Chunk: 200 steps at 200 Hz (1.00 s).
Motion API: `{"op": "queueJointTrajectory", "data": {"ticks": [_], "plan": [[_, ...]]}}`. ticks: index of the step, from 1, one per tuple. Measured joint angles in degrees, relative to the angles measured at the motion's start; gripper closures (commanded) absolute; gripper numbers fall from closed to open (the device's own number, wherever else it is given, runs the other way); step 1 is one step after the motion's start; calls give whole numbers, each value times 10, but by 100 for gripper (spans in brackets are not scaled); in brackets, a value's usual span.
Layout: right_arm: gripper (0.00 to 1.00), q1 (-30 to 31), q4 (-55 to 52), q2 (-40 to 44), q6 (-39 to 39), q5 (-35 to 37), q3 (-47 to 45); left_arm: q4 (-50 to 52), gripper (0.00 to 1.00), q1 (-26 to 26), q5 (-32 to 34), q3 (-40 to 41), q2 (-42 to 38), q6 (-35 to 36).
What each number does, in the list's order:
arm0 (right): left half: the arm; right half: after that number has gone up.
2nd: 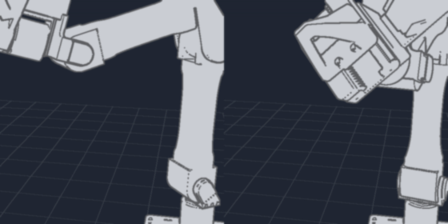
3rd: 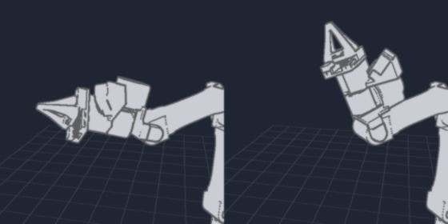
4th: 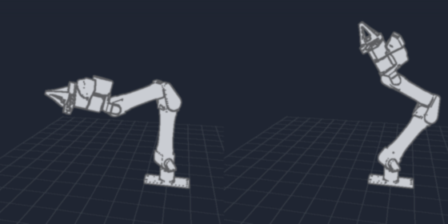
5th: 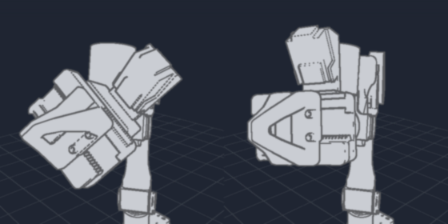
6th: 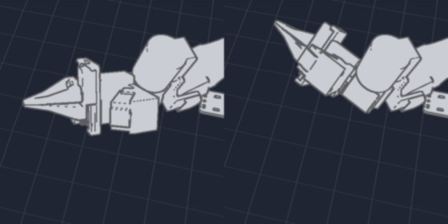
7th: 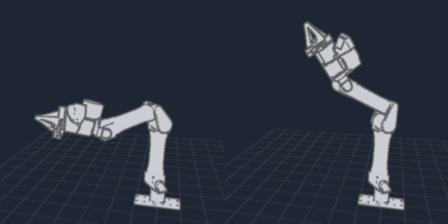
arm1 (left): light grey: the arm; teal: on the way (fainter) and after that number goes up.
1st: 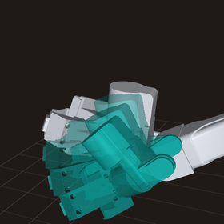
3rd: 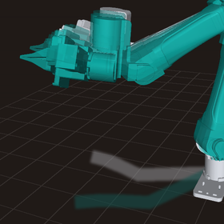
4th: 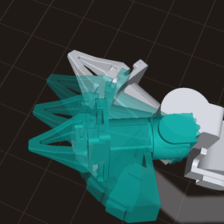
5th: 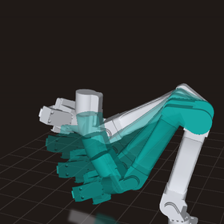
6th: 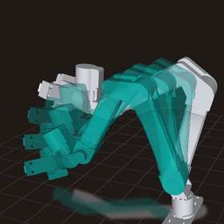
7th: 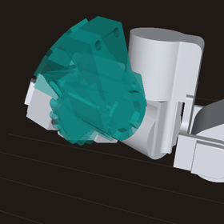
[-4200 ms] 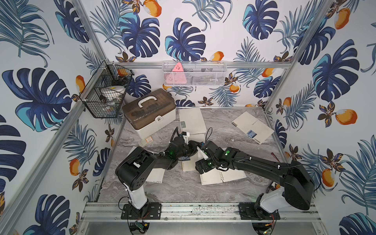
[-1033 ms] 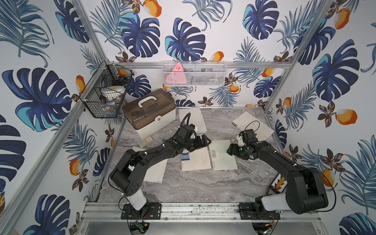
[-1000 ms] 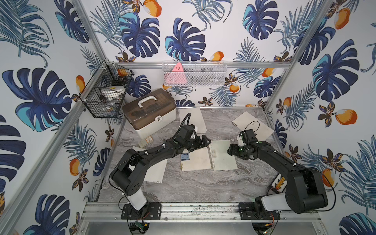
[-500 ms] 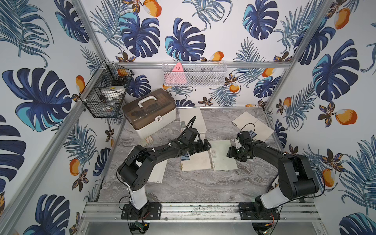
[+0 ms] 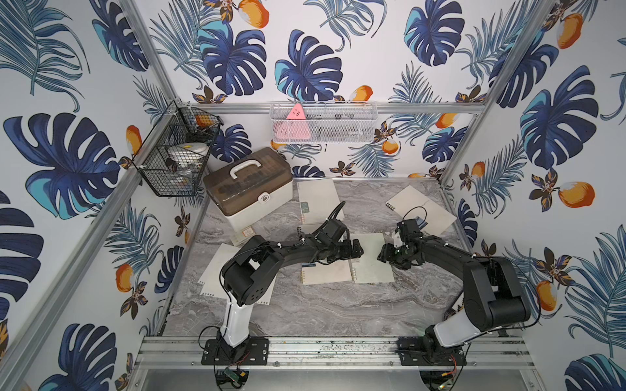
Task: Tear off pages from different notebooks
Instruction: Open the notebook at the center of the board.
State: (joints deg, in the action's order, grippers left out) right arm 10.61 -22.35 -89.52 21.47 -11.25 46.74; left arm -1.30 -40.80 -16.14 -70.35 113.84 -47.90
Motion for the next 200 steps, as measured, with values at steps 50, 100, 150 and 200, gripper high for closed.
{"op": "queueJointTrajectory", "data": {"ticks": [50,100,150,200], "plan": [[61,-1,6,32,5,-20,-2,-57,1,-2,-5,0,23,-14],[67,0,1,49,6,-45,5,-59,1,-2,-1,9,17,-18],[54,1,48,89,47,-148,-6,-77,1,3,-10,44,-6,-36],[65,9,156,104,142,-253,-44,-158,1,31,-44,112,-46,-83]]}}
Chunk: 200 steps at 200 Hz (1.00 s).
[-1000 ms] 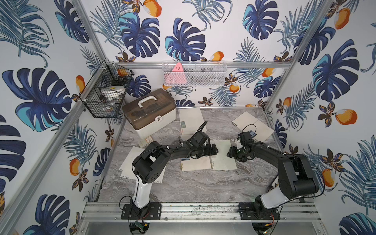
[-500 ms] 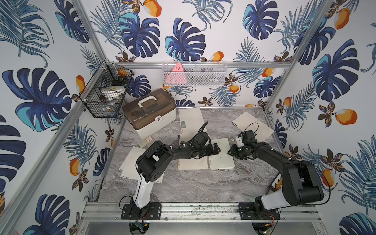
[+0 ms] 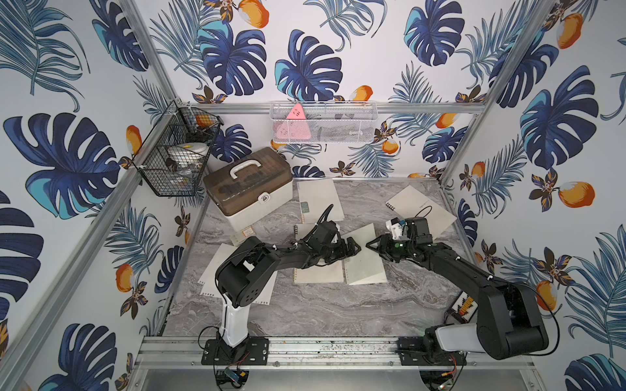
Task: Tear off pages from different notebooks
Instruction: Open the notebook at the center of the board.
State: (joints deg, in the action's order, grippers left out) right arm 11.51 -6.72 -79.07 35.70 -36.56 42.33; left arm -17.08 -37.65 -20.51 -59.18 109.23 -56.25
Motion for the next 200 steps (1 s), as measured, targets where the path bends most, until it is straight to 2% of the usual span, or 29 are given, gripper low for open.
{"op": "queueJointTrajectory", "data": {"ticks": [19,34,50,78,91,108,118,149,200], "plan": [[64,13,14,9,9,-1,1,-30,1,16,-9,29,-30,-18],[59,36,19,16,10,5,7,-52,1,32,-17,52,-54,-31],[54,78,19,17,5,17,26,-72,1,52,-19,76,-80,-48],[54,153,22,-3,-17,35,61,-103,1,78,-20,98,-115,-71],[53,167,22,-14,-22,42,64,-119,1,85,-20,100,-121,-78],[45,173,23,-30,-25,50,63,-134,1,87,-24,97,-115,-84],[42,177,32,-37,-28,43,61,-150,1,87,-31,96,-104,-89],[40,189,53,-52,-36,2,59,-180,1,87,-42,101,-71,-115],[40,234,120,-69,-53,-103,73,-202,1,93,-45,110,-80,-120]]}}
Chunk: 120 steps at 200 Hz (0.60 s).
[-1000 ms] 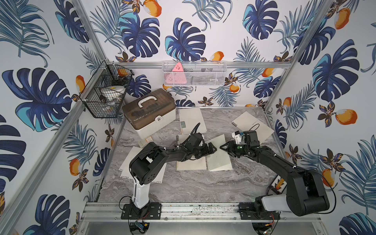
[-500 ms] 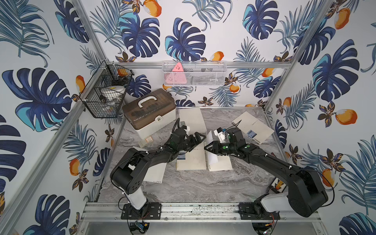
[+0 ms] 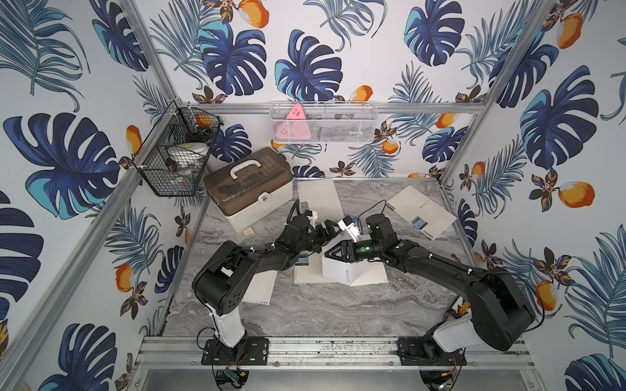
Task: Tear off pages from different notebooks
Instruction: Open the notebook at the center of the board.
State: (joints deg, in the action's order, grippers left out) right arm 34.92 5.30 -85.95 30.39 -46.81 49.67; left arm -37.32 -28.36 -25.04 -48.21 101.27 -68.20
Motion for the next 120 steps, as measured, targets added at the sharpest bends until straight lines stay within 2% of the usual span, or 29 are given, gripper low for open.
{"op": "queueJointTrajectory", "data": {"ticks": [17,27,37,47,57,69,83,107,120], "plan": [[41,10,47,-21,10,-52,-5,-5,1,5,0,8,-4,-5],[47,15,86,-26,27,-82,-14,-9,1,7,1,13,-4,-7],[48,17,131,-25,46,-108,-26,-13,2,9,0,18,-2,-8],[46,4,167,-7,71,-126,-47,-22,3,10,-1,21,2,-10],[46,-38,170,39,81,-118,-72,-28,5,11,-3,24,7,-13],[42,-97,118,102,64,-50,-72,-32,7,12,-5,26,10,-16],[39,-115,17,133,15,53,-33,-34,7,12,-8,27,11,-17],[38,-169,-119,101,-38,208,-3,-25,7,13,-8,27,7,-17],[39,-200,-178,68,-50,259,-17,-18,6,13,-7,27,0,-9]]}}
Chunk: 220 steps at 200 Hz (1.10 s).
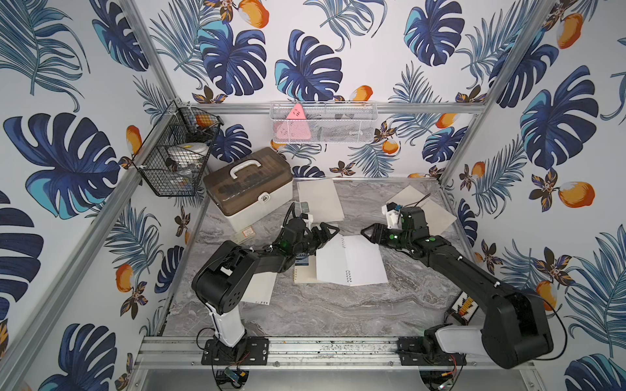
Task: Tear off pages from different notebooks
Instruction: Open the notebook at the center of the board.
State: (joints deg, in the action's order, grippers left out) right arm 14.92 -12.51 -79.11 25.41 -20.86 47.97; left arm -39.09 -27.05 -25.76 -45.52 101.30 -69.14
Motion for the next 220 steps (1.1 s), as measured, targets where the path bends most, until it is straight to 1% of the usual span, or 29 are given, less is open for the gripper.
{"op": "queueJointTrajectory", "data": {"ticks": [16,43,51,62,83,108,125,144,169,220], "plan": [[41,-16,-48,-29,-10,23,-14,9,6,0,1,-2,-7,3],[49,-26,-54,-65,-20,30,-26,28,6,0,1,-4,-8,7],[50,-26,-53,-70,-21,29,-30,31,5,1,1,-5,-8,7],[49,-26,-50,-73,-21,27,-34,31,6,1,1,-6,-6,7],[40,-27,-50,-85,-21,31,-34,31,6,1,1,-8,1,7],[40,-29,-50,-99,-22,44,-35,32,6,1,0,-10,6,7],[45,-30,-44,-107,-24,45,-35,31,6,1,0,-13,6,7],[53,-30,-34,-109,-23,37,-38,31,6,1,0,-14,6,7],[58,-30,-31,-98,-23,23,-41,31,6,1,0,-14,6,7],[59,-26,-34,-80,-25,18,-25,28,6,1,-1,-18,11,7]]}}
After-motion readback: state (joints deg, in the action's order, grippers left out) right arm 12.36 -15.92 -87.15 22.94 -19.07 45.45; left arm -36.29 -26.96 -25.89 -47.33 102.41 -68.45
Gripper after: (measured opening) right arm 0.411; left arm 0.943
